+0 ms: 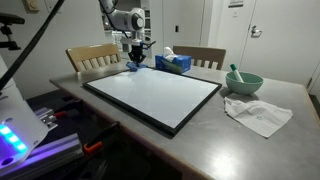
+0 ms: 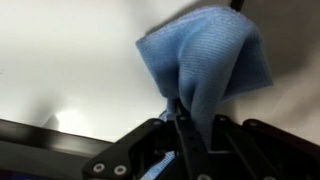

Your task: Wipe the whiteboard with the blue towel

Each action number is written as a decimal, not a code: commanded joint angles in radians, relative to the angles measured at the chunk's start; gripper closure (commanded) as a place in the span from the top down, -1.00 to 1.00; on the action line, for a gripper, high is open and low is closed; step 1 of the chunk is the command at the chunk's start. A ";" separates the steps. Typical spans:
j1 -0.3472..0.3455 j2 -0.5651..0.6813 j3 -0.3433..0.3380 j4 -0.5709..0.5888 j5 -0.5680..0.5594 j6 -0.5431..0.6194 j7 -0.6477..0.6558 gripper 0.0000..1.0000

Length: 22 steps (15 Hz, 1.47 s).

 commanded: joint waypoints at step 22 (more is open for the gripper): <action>0.064 -0.117 0.002 -0.225 -0.028 -0.031 0.057 -0.92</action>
